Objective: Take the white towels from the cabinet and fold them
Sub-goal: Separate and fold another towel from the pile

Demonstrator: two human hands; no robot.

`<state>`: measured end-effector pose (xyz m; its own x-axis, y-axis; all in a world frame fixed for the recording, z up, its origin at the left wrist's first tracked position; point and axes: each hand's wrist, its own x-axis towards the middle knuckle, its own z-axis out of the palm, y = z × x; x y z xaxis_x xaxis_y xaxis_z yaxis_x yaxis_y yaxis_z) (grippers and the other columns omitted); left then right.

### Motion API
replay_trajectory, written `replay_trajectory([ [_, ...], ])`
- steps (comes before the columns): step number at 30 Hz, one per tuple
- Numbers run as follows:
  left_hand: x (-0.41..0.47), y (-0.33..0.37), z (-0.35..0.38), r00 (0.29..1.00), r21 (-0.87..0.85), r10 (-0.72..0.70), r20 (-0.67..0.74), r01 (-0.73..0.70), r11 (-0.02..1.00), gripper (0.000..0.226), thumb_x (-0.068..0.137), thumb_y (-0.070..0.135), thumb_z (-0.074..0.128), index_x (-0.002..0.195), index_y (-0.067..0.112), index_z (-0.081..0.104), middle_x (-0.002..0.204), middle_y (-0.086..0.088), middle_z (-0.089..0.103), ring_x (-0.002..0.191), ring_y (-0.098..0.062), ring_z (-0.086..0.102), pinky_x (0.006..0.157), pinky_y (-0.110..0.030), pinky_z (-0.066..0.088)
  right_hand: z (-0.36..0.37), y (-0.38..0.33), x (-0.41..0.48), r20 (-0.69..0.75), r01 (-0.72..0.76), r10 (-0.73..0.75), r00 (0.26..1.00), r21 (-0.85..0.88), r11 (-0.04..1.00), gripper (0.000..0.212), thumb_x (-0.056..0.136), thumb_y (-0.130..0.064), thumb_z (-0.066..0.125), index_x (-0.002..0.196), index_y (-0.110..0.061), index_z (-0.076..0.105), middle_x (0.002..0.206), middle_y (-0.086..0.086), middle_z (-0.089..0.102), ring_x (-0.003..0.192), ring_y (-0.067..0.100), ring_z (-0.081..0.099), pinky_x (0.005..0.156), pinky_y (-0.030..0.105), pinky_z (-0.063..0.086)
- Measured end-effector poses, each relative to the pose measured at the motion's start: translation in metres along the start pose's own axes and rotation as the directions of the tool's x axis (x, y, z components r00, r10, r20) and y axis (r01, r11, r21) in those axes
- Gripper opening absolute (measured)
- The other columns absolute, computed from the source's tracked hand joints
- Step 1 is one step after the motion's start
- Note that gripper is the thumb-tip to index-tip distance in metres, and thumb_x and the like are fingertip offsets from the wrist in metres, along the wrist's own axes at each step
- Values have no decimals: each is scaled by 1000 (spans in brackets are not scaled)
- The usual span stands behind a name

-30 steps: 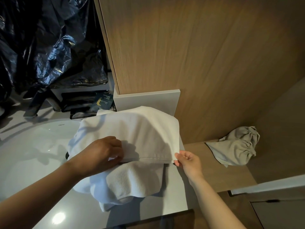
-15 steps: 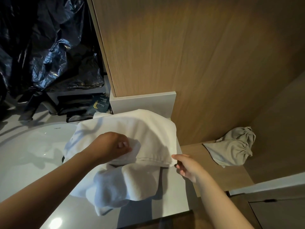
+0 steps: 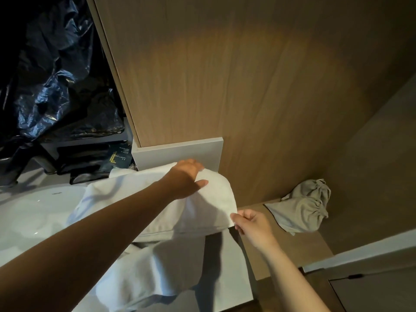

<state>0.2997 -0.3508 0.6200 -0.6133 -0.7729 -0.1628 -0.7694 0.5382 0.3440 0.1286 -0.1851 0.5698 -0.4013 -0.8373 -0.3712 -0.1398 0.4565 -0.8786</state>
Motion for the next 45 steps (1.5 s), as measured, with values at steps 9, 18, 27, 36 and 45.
replay_trajectory([
  [9,-22,-12,-73,980,-497,-139,-145,49,866,51,96,58,39,128,23,56,129,1,58,121,-18,54,107,-37,39,-29,-181,-23,192,750,-741,644,-348,562,15,90,-14,64,74,-15,64,84,-1,59,80,12,56,70,23,43],
  [18,-68,-20,-184,891,-812,-320,-321,-85,578,48,95,58,38,124,25,57,126,1,62,111,-14,59,104,-38,44,-25,-343,-77,251,882,-908,335,-423,208,15,98,-26,54,86,-21,59,90,-13,55,92,7,56,71,13,45],
  [27,-107,19,-265,782,-648,-196,-592,-317,692,80,81,77,45,141,25,42,130,13,51,120,-14,52,106,-42,42,-51,-405,-125,199,884,-975,101,-468,-4,14,102,-28,51,92,-26,61,99,-18,58,101,6,57,79,19,48],
  [36,-137,42,-278,801,-825,-221,-557,-502,261,29,93,27,58,105,2,68,103,-8,74,95,-21,71,82,-31,57,-77,-400,-137,138,866,-982,132,-498,46,15,102,-36,47,99,-34,62,100,-23,58,102,-2,55,81,9,46],
  [45,-152,73,-298,636,-658,-245,-732,-568,494,42,94,42,55,104,2,64,99,-17,69,84,-25,67,78,-38,55,-102,-391,-136,150,779,-969,196,-624,61,14,99,-34,47,99,-32,61,96,-20,60,93,-3,56,73,8,46],
])
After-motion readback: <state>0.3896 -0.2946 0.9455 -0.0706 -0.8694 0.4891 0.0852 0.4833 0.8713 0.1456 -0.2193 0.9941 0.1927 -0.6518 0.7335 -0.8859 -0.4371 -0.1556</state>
